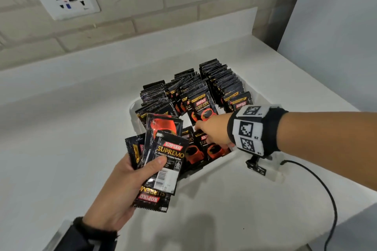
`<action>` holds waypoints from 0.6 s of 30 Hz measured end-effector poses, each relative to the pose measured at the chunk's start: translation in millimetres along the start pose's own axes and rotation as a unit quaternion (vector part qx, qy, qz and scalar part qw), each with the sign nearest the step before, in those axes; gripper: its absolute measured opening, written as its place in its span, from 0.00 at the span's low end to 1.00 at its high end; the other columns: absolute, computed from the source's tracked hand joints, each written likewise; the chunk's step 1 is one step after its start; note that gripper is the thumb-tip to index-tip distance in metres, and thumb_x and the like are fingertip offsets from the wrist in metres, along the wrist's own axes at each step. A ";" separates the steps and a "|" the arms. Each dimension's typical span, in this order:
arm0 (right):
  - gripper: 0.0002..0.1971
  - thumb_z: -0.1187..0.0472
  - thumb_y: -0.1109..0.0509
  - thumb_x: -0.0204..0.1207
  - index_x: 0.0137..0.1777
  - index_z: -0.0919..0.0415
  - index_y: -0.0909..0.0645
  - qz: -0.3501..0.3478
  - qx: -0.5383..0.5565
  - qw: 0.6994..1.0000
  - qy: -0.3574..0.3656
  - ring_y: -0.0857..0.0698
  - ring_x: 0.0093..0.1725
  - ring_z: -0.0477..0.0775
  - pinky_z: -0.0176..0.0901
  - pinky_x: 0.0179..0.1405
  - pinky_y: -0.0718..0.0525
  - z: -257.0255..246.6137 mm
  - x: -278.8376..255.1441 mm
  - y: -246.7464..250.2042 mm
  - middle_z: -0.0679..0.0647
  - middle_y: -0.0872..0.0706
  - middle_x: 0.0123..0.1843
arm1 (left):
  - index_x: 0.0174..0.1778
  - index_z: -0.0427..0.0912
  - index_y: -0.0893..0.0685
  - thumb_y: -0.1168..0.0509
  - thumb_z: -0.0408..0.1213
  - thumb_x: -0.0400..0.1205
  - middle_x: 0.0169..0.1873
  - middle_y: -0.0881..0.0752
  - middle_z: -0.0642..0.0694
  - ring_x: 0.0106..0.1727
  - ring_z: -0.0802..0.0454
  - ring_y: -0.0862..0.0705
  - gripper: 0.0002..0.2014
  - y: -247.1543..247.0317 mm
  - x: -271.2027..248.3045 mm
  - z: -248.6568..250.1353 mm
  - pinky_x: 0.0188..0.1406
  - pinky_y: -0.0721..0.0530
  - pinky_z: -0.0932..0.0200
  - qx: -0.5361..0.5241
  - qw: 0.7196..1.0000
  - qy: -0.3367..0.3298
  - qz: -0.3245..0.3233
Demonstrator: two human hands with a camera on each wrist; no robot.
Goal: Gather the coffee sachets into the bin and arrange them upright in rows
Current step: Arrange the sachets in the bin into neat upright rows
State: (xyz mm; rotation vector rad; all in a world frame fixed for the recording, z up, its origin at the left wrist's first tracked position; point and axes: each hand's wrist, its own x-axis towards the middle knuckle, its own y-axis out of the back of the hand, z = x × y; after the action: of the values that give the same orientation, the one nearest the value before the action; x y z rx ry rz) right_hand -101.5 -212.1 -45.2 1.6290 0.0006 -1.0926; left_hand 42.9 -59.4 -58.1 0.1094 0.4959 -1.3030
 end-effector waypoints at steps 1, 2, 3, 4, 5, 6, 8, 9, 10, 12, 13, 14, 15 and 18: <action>0.27 0.67 0.39 0.81 0.77 0.64 0.44 0.017 0.002 1.000 -0.002 0.32 0.25 0.47 0.34 0.11 0.33 0.1 -0.3 -1.0 0.57 0.23 0.41 | 0.55 0.37 0.18 0.29 0.34 0.64 0.43 0.09 0.36 0.40 0.41 0.09 0.22 0.6 1.0 -0.9 0.33 0.10 0.54 0.011 1.000 0.003 0.002; 0.24 0.66 0.40 0.82 0.76 0.64 0.42 0.032 0.013 0.999 -0.007 0.32 0.25 0.47 0.34 0.13 0.33 0.9 -0.5 -1.4 0.55 0.28 0.35 | 0.56 0.37 0.18 0.30 0.34 0.64 0.43 0.09 0.36 0.40 0.41 0.09 0.22 1.6 2.1 -1.8 0.32 0.11 0.55 0.020 1.000 0.007 0.001; 0.22 0.66 0.41 0.82 0.75 0.64 0.40 0.044 0.030 0.999 -0.012 0.32 0.24 0.46 0.33 0.11 0.33 2.2 -1.7 -1.0 0.53 0.32 0.32 | 0.56 0.38 0.18 0.30 0.34 0.64 0.43 0.09 0.37 0.40 0.41 0.09 0.22 2.3 2.6 -2.1 0.32 0.11 0.56 0.029 1.000 0.008 0.002; 0.21 0.66 0.40 0.82 0.73 0.64 0.39 0.052 0.049 0.997 -0.014 0.32 0.24 0.46 0.30 0.08 0.33 2.9 -3.6 0.8 0.52 0.32 0.31 | 0.56 0.38 0.18 0.28 0.35 0.64 0.44 0.09 0.37 0.40 0.42 0.09 0.23 3.2 2.8 -1.6 0.31 0.11 0.57 0.035 0.999 0.007 0.002; 0.20 0.65 0.40 0.82 0.72 0.64 0.38 0.058 0.066 0.996 -0.016 0.32 0.24 0.46 0.27 0.06 0.34 4.0 -6.0 3.1 0.51 0.32 0.31 | 0.57 0.38 0.18 0.25 0.37 0.62 0.44 0.09 0.37 0.40 0.42 0.09 0.26 4.9 3.4 -1.2 0.30 0.12 0.57 0.038 0.999 0.006 -0.002; 0.19 0.64 0.39 0.82 0.71 0.64 0.37 0.065 0.079 0.995 -0.018 0.32 0.24 0.45 0.24 0.05 0.35 5.3 -8.9 5.7 0.51 0.32 0.31 | 0.57 0.38 0.18 0.19 0.42 0.57 0.45 0.09 0.36 0.41 0.42 0.09 0.32 7.4 4.5 -1.4 0.29 0.12 0.57 0.044 0.999 0.007 -0.008; 0.17 0.61 0.39 0.82 0.69 0.64 0.33 0.072 0.094 0.993 -0.022 0.31 0.24 0.44 0.23 0.06 0.36 8.6 -13.6 10.9 0.50 0.30 0.31 | 0.56 0.38 0.17 0.13 0.51 0.39 0.46 0.10 0.35 0.42 0.40 0.09 0.47 12.0 6.8 -1.6 0.29 0.13 0.57 0.053 0.999 0.005 -0.012; 0.17 0.60 0.38 0.82 0.68 0.65 0.31 0.069 0.097 0.993 -0.025 0.30 0.23 0.44 0.23 0.06 0.36 10.9 -14.6 13.2 0.50 0.28 0.30 | 0.56 0.38 0.17 0.14 0.52 0.35 0.46 0.10 0.35 0.42 0.39 0.10 0.51 14.0 7.9 -1.4 0.29 0.13 0.57 0.053 0.999 0.003 -0.013; 0.17 0.59 0.38 0.82 0.67 0.66 0.29 0.062 0.093 0.993 -0.028 0.29 0.22 0.44 0.23 0.06 0.35 13.5 -15.2 15.2 0.50 0.27 0.30 | 0.56 0.38 0.17 0.14 0.52 0.33 0.46 0.10 0.35 0.42 0.39 0.10 0.52 16.4 8.9 -0.7 0.30 0.13 0.56 0.055 0.998 0.002 -0.017; 0.17 0.56 0.36 0.81 0.65 0.65 0.24 0.060 0.069 0.995 -0.027 0.30 0.22 0.42 0.24 0.09 0.32 17.8 -16.8 19.8 0.49 0.26 0.29 | 0.56 0.39 0.17 0.14 0.52 0.34 0.46 0.10 0.35 0.43 0.38 0.10 0.52 20.6 9.9 1.2 0.30 0.13 0.56 0.067 0.997 0.001 -0.029; 0.18 0.55 0.35 0.80 0.65 0.64 0.23 0.063 0.054 0.996 -0.025 0.29 0.23 0.42 0.26 0.12 0.31 19.9 -17.8 21.9 0.48 0.25 0.30 | 0.56 0.39 0.17 0.14 0.52 0.34 0.47 0.10 0.35 0.44 0.38 0.10 0.52 23.0 10.1 1.8 0.31 0.13 0.57 0.074 0.997 0.001 -0.035; 0.19 0.53 0.34 0.79 0.64 0.64 0.22 0.064 0.039 0.997 -0.021 0.27 0.25 0.43 0.28 0.15 0.30 22.1 -19.2 23.6 0.49 0.21 0.32 | 0.56 0.40 0.17 0.14 0.53 0.34 0.47 0.10 0.36 0.44 0.39 0.10 0.51 25.5 10.3 2.5 0.31 0.13 0.57 0.081 0.996 0.002 -0.040; 0.20 0.51 0.34 0.78 0.64 0.63 0.22 0.065 0.027 0.997 -0.015 0.23 0.29 0.45 0.30 0.18 0.30 23.9 -21.3 25.6 0.51 0.17 0.38 | 0.56 0.39 0.17 0.14 0.53 0.34 0.47 0.10 0.36 0.45 0.39 0.10 0.52 27.8 10.4 3.1 0.32 0.12 0.57 0.087 0.995 0.004 -0.045; 0.18 0.49 0.31 0.75 0.59 0.59 0.19 0.110 0.032 0.993 -0.011 0.20 0.35 0.46 0.34 0.25 0.35 30.5 -24.2 33.7 0.48 0.16 0.39 | 0.56 0.39 0.17 0.14 0.53 0.34 0.47 0.10 0.36 0.45 0.40 0.10 0.52 33.6 10.5 5.1 0.33 0.12 0.58 0.099 0.994 0.005 -0.055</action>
State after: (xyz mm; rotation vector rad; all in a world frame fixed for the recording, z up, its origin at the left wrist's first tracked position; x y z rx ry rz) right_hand -117.5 -235.9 -2.5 1.6311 -0.2253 -0.9488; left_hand 77.8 -61.3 -64.5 0.2564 0.3846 -1.4589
